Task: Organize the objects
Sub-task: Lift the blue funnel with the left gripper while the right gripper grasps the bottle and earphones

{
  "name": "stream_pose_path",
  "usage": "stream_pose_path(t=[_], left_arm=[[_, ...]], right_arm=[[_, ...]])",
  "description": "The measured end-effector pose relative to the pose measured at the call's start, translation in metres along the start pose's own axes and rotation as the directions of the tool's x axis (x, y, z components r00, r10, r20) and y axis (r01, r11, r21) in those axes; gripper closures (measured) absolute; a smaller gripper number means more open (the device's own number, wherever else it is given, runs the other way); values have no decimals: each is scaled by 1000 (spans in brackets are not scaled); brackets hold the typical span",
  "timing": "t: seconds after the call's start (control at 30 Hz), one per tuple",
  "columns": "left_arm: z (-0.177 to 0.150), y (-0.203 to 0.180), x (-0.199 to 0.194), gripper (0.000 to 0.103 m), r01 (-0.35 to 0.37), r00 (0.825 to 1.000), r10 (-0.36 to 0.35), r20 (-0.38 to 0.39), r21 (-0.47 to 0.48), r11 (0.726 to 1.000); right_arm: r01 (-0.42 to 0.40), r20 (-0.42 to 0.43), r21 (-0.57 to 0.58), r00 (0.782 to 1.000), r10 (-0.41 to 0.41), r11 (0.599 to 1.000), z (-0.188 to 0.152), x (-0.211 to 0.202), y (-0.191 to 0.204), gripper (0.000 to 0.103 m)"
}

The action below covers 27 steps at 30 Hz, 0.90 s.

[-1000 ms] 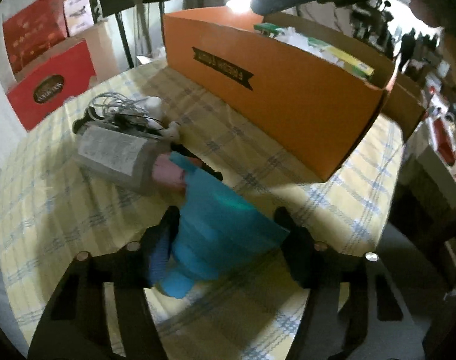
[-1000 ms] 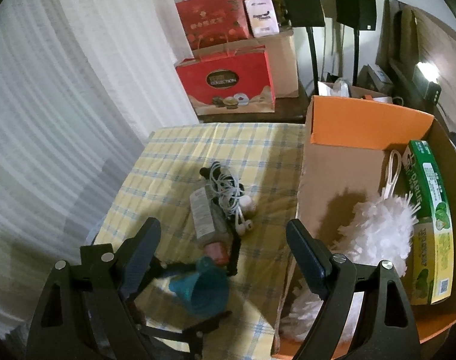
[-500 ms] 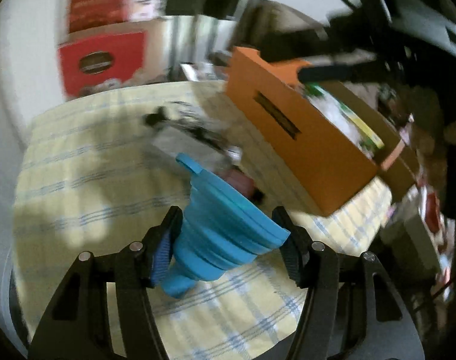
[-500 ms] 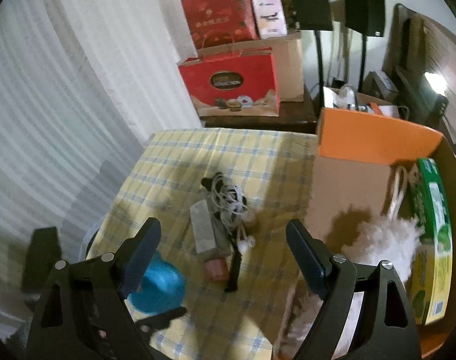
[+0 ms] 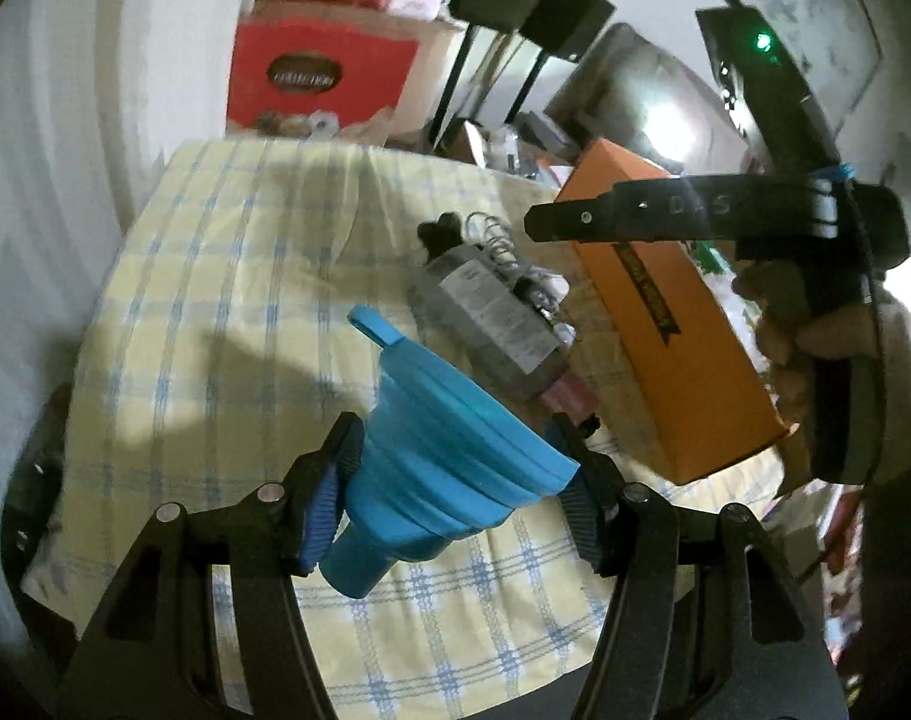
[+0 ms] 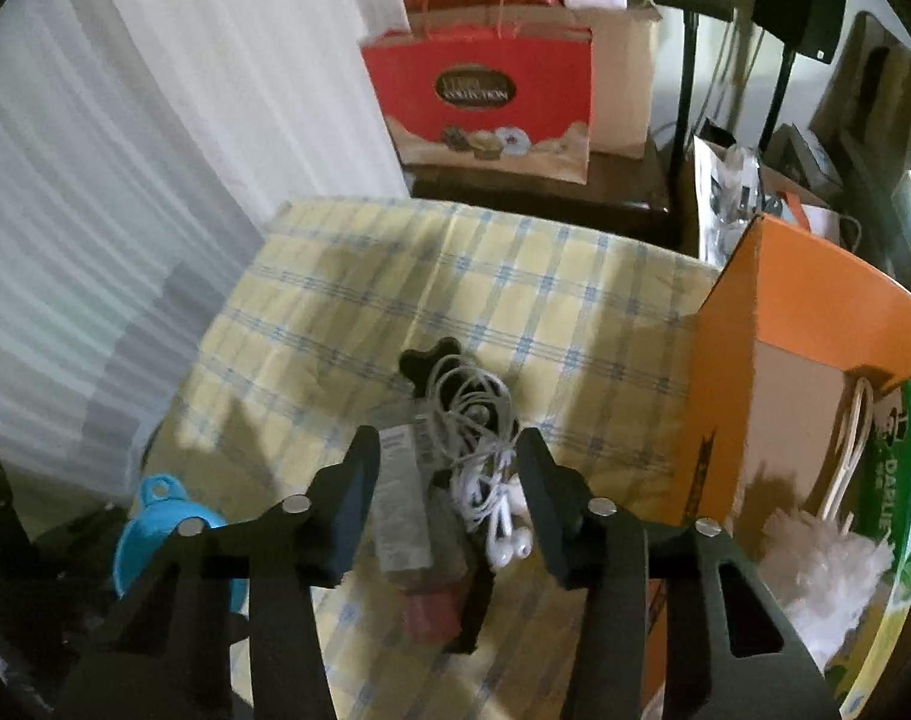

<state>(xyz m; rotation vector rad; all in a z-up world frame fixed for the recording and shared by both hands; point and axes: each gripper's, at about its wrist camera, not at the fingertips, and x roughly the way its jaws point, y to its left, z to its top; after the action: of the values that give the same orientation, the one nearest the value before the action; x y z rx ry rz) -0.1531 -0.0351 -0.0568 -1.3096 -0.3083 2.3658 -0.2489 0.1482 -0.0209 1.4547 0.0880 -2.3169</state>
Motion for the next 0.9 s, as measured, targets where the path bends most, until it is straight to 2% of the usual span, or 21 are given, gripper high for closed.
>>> stream_pose_path(t=[0.27, 0.47, 0.5, 0.53, 0.67, 0.7, 0.77, 0.83, 0.9], left_arm=[[0, 12, 2, 44, 11, 1000, -10, 1, -28, 1000], [1, 14, 2, 44, 23, 1000, -23, 4, -34, 999], [1, 14, 2, 44, 27, 1000, -27, 4, -37, 999], [1, 14, 2, 44, 28, 1000, -28, 4, -38, 999], [3, 15, 1, 44, 29, 1000, -29, 6, -37, 999], [3, 15, 1, 44, 30, 1000, -30, 7, -37, 999], [3, 12, -1, 44, 32, 999, -31, 9, -37, 999], [4, 10, -2, 44, 32, 999, -31, 14, -33, 999], [5, 8, -4, 44, 33, 999, -33, 17, -33, 999]], right_arm=[[68, -79, -9, 995, -68, 998, 8, 33, -3, 57], [72, -111, -4, 991, -73, 997, 9, 48, -3, 59], [69, -107, -6, 992, -69, 998, 9, 49, -3, 69], [59, -101, -3, 993, -59, 998, 8, 48, -3, 74], [71, -72, -20, 995, -72, 997, 7, 44, -2, 83], [72, -58, -24, 996, -73, 997, 6, 41, 0, 92], [69, -41, -24, 997, -69, 997, 5, 35, 0, 94], [60, -21, -17, 998, -61, 998, 4, 31, 0, 99], [51, 5, -7, 999, -51, 999, 3, 23, -1, 99]])
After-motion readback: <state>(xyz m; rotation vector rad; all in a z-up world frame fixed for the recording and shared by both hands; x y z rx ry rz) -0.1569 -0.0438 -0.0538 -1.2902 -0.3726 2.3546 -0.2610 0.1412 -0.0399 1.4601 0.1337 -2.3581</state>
